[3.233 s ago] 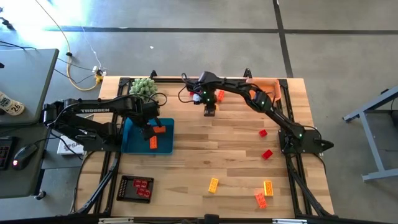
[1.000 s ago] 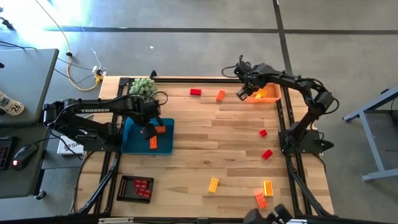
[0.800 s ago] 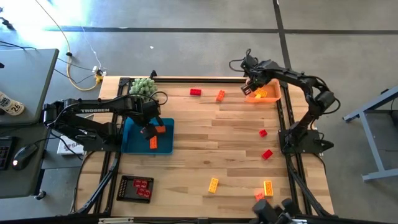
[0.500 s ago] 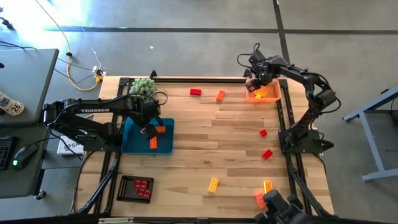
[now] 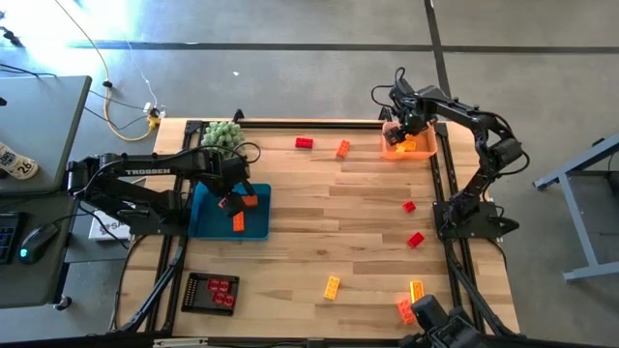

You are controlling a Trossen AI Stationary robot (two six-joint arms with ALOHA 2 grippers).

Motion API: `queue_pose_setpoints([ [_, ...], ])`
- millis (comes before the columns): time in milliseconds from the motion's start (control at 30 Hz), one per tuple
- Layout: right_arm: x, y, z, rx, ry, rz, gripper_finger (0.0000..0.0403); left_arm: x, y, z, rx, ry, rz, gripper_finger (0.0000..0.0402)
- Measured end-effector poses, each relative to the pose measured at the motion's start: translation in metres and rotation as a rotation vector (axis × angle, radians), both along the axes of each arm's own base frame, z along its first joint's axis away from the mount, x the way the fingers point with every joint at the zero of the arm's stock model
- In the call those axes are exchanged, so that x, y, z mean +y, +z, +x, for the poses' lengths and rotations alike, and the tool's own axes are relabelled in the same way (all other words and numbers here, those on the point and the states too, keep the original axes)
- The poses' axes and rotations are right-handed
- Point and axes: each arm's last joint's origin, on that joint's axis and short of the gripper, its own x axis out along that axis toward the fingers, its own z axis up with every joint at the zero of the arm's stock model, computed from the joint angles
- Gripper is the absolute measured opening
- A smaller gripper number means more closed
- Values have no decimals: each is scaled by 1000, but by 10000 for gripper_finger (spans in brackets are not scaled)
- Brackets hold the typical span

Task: Sort & place blocks by color
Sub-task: Put the red game piece into the black bin

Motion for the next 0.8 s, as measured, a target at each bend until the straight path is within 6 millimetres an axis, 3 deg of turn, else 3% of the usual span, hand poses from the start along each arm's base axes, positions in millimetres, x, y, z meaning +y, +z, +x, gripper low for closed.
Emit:
queue_pose_setpoints([
  [167,11,-1,1,-46,-56,126,238,1,0,0,4,3,17,223],
  [467,31,13,17,-75,-54,109,238,2,0,0,19,7,57,223],
  [800,81,41,38,-103,-69,103,238,2,0,0,21,-20,60,223],
])
